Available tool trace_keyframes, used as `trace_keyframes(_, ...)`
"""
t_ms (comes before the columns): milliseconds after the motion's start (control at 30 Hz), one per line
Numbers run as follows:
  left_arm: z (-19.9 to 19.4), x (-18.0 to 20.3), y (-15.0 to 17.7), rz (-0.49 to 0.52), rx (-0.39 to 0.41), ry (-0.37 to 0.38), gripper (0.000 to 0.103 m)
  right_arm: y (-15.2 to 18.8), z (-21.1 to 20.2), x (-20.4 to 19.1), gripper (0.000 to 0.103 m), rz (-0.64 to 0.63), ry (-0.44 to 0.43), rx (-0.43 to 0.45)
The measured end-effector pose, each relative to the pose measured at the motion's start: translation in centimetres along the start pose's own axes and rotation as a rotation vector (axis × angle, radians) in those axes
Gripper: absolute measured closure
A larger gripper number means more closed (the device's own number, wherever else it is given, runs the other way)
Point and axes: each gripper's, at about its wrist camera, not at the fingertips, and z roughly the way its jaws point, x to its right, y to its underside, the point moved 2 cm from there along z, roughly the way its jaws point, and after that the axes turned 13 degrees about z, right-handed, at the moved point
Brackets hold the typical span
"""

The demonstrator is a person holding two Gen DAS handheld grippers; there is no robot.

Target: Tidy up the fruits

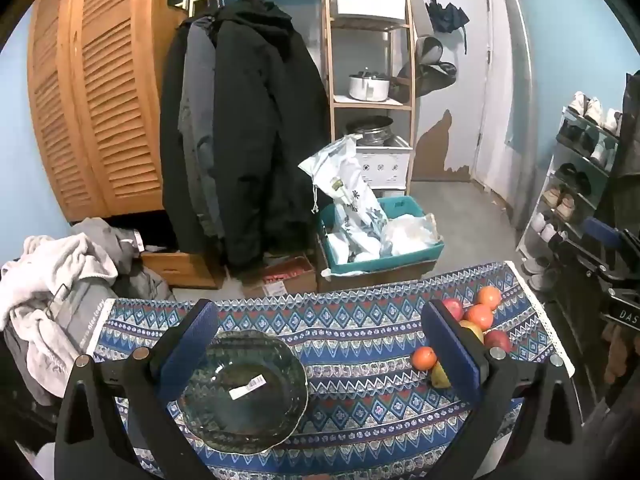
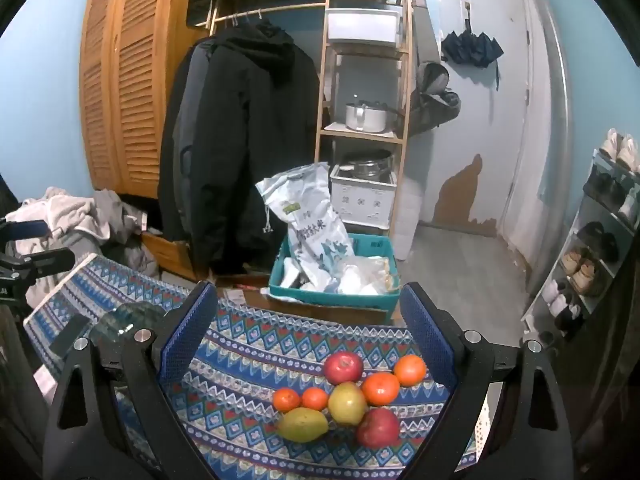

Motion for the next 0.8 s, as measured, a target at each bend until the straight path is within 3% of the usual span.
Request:
trace_keyframes(300, 0.3, 0.2, 0.4, -0.002, -0.024, 0.002, 0.001, 0.0, 0.1, -0.3, 0.012, -0.020, 0.012, -0.003)
trace_keyframes(800, 0.2, 0.5, 0.2, 0.024, 0.001, 0.002, 0.001, 0.4, 0.5, -0.4, 0.012, -0.029, 0.015, -0.017)
